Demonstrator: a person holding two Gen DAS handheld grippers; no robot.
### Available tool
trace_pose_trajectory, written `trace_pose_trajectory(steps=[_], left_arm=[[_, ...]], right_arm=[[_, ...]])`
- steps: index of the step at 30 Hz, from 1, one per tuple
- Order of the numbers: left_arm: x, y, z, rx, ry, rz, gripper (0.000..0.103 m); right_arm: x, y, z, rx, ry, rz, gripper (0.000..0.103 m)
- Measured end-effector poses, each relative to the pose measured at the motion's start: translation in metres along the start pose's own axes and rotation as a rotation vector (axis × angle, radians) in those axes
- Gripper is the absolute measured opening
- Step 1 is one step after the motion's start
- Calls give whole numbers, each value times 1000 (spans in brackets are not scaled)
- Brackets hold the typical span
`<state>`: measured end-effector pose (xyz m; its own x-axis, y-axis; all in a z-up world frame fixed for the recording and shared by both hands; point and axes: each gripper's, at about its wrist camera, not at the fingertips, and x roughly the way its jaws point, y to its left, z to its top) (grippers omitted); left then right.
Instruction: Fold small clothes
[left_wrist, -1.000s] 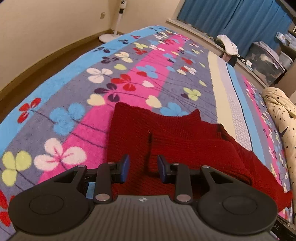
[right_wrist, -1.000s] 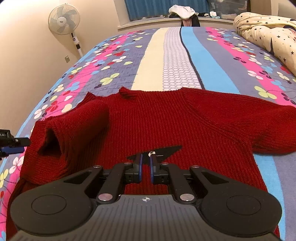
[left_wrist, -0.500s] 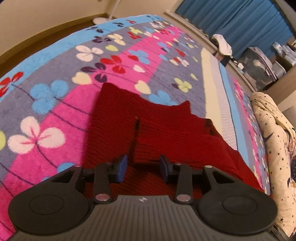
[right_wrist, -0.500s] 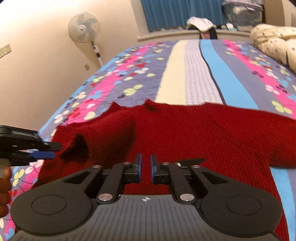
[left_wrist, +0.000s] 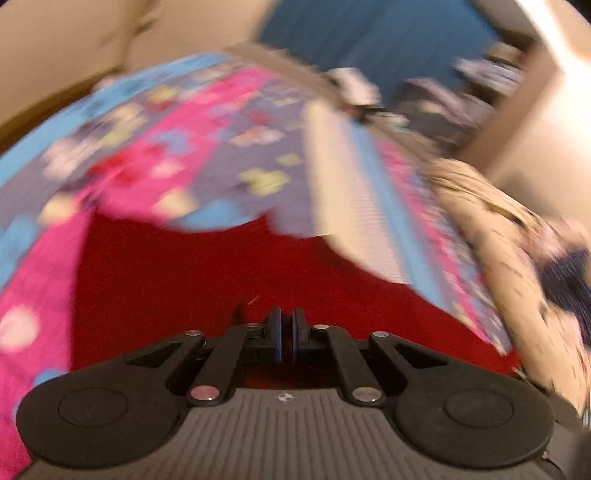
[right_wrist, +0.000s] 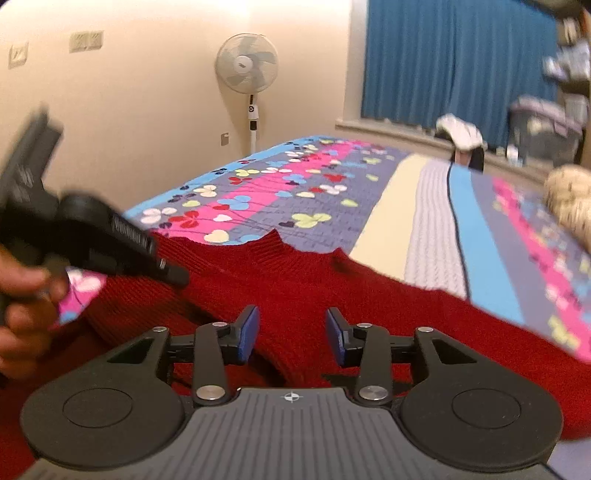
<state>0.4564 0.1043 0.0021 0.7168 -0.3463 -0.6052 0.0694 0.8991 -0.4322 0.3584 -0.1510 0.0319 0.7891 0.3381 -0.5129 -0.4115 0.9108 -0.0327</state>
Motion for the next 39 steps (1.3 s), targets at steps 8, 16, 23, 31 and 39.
trace_pose_trajectory(steps=[8,16,23,31,39], left_arm=[[-7,-40,-11,120,23,-239,5],[-9,-32,-10,109,34,-231,5],[-20,4,14,26,-20,12,7],[-15,88,30,-184,48,425,20],[7,107,22,-219,141,352,53]], right_arm=[[17,18,-18,-202,87,-33,52],[21,-6,-14,-43,83,-103,21],[30,-86,-27,434,179,-219,19],[36,-116,-48,714,263,-188,28],[37,-126,-54,809,254,-170,15]])
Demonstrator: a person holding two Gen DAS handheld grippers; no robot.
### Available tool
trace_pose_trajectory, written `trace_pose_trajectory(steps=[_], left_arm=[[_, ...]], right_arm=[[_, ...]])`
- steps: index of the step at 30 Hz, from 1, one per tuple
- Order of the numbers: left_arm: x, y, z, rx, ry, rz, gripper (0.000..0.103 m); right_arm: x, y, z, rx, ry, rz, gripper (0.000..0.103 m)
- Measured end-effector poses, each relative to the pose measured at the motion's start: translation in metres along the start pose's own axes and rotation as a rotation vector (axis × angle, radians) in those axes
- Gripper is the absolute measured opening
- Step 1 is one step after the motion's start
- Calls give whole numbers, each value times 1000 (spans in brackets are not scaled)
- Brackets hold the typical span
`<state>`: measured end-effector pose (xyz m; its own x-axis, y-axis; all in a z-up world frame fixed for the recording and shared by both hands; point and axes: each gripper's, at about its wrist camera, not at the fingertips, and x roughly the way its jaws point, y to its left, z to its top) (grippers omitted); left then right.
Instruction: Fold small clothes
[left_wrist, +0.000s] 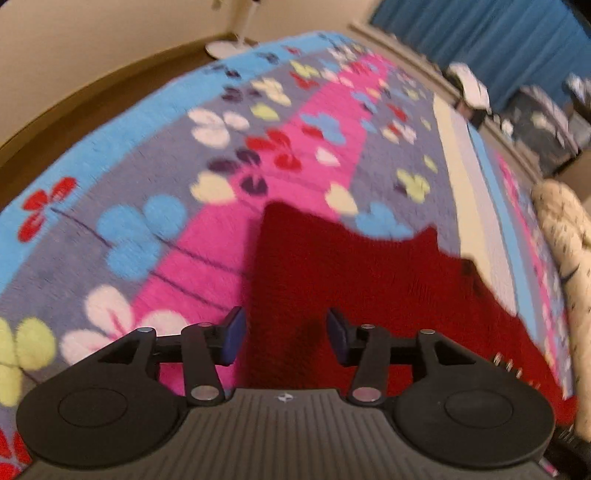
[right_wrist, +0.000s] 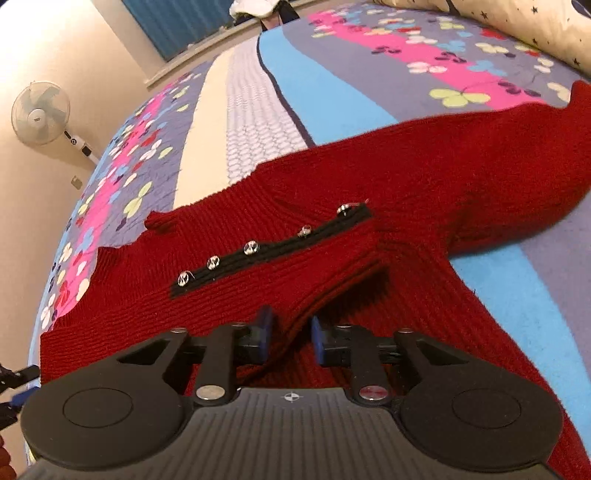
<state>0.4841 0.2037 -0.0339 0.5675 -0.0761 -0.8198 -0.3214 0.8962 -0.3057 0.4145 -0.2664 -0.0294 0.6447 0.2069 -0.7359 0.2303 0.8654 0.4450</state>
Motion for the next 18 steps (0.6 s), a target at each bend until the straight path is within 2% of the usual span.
trace_pose_trajectory(steps=[1,2,3,5,7,9,11,12,14,15,16,18], left_arm=[[3,-2,-3,17,4,16,53],[5,-3,-4,35,4,31,41],[6,-4,-6,44,-6,34,23],[-5,-5,-6,8,-66,39,17],[-17,-5,-5,-33,-121,27,16],[-24,-9,-6,-29,-152,57,16],[-21,-9,-8,-26,-143,107,15],[-18,-8,-8,-30,-129,138,9],[-12,-2,-9,-28,-111,255,8],[-12,2,-8,-42,-101,270,8],[-13,8,-7,-75,-93,251,8],[-22,11,-5,-113,-107,190,8]], right_arm=[[-1,1,0,-1,-8,6,15],[-2,0,0,1,-13,12,13],[-3,0,0,3,-19,21,11],[-8,2,3,8,-56,71,10],[-19,8,5,-32,-116,138,10],[-28,15,7,-57,-158,216,10],[-25,16,8,-59,-133,186,10],[-17,14,7,-56,-91,125,10],[1,4,6,-39,12,17,12],[8,-3,4,-12,48,-3,12],[9,-6,5,14,41,11,12],[3,3,8,-36,17,-3,16]])
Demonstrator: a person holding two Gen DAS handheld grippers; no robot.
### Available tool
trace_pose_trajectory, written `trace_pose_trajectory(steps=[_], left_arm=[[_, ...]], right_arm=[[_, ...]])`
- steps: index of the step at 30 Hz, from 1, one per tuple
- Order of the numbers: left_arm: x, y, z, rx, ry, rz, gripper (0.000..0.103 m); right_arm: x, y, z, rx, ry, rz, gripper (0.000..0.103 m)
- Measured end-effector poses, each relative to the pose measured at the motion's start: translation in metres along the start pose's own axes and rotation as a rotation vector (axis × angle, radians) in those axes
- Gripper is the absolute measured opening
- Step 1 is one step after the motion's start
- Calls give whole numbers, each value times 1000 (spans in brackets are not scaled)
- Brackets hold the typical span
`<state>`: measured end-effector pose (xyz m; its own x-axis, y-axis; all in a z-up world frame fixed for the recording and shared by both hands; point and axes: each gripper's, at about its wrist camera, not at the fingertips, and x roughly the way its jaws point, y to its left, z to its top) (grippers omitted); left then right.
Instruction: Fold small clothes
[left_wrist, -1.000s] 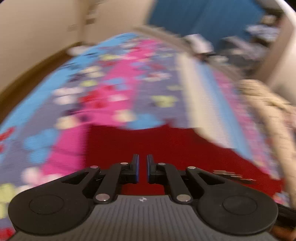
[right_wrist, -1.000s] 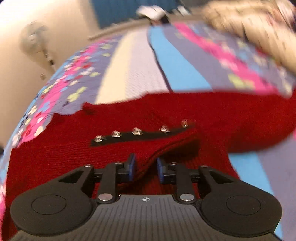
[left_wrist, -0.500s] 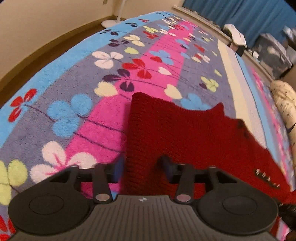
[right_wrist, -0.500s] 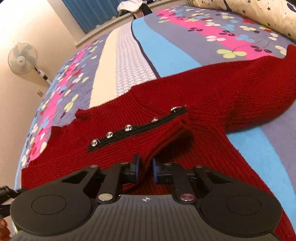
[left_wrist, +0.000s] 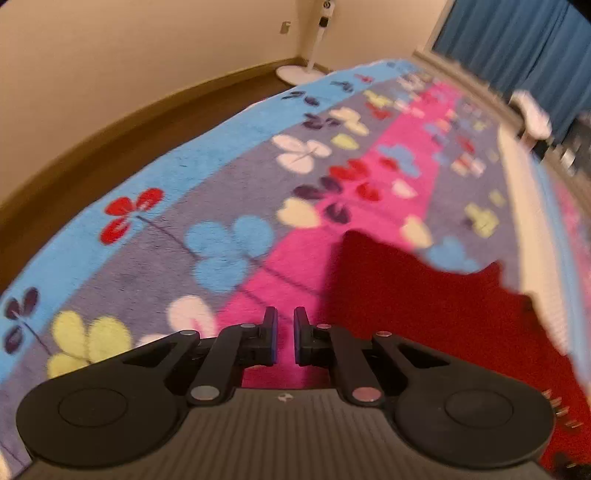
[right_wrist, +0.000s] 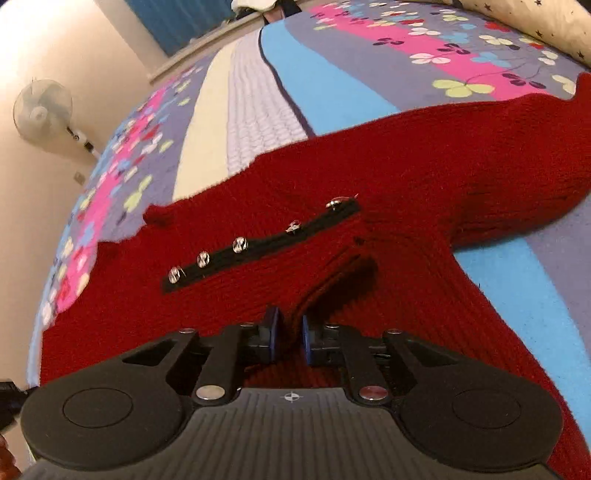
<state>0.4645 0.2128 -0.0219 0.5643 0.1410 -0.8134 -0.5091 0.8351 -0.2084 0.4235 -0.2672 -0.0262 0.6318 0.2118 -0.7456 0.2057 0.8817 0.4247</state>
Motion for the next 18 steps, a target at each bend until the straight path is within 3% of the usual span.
trace_pose_trajectory(steps=[3,6,10,13,18], left_arm=[[-19,-18,-1,93,-55,-72,10],[-27,-41,-9,192,-64,-142,11],[-16,-53,-22,240,-30,-99,11],[-1,-51,-28,210,44,-77,11],[-12,-65,-36,267,8,-94,11]], right_arm=[[-8,6,2,-22,-54,6,17],[-7,0,4,17,-50,6,17],[4,-10,-4,76,8,-19,18],[-6,-6,-5,48,-34,-32,19],[-15,-11,-1,67,-99,-44,19]])
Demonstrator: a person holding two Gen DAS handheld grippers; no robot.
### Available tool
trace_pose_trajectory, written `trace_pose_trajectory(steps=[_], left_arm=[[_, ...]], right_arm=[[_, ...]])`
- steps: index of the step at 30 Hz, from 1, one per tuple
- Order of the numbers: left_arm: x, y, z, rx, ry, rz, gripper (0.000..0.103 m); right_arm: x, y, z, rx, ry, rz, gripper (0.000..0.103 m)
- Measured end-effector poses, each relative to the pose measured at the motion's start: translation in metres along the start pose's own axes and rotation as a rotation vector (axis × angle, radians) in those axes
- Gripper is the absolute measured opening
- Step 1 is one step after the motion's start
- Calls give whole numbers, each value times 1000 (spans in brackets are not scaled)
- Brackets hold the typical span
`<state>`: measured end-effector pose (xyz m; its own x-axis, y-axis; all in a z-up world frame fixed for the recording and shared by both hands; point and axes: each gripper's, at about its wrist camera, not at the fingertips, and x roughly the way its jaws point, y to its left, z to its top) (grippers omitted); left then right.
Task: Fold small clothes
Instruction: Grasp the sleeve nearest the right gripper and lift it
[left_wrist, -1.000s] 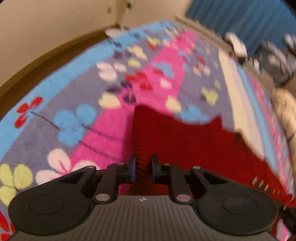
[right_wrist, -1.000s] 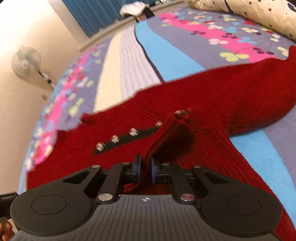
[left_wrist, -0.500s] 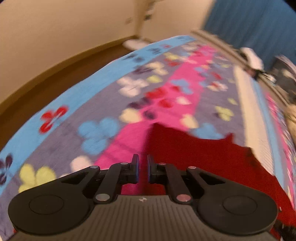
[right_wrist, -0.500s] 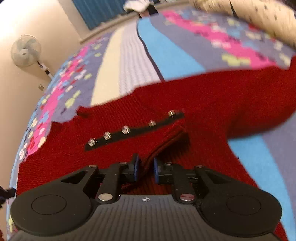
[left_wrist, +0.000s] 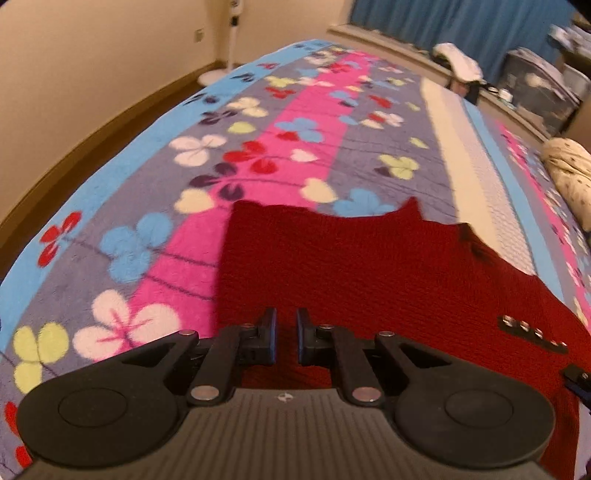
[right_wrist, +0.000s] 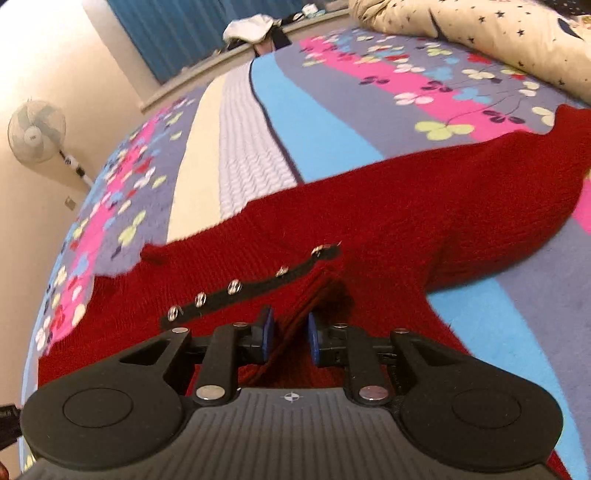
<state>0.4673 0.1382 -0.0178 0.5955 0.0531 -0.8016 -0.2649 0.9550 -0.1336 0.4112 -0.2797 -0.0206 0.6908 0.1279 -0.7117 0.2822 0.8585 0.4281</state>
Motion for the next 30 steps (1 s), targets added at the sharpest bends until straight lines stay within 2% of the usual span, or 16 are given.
trace_pose_trajectory(steps=[4,5,9,12,17,22,26,30], left_arm=[[-7,-18,-9,75,-11,-43,11],[-6,-22,-11,93,-9,-46,12],[18,-27,-22,115,98,-49,12],[15,-28,-20,122,87,-48,15],[18,-33,-23,160,86,-42,17],[17,-30,-21,152,92,-56,18],[18,-30,-20,157,92,-56,19],[18,-32,-21,172,86,-52,20]], right_arm=[[7,-13,0,72,34,-43,20],[7,-14,1,75,33,-62,23],[0,-20,11,73,-25,-99,25],[-4,-33,23,94,-46,-93,25],[-19,-87,61,216,-148,-111,25],[-33,-158,91,370,-221,-181,25],[-28,-202,94,503,-217,-222,25],[-20,-222,90,561,-208,-258,25]])
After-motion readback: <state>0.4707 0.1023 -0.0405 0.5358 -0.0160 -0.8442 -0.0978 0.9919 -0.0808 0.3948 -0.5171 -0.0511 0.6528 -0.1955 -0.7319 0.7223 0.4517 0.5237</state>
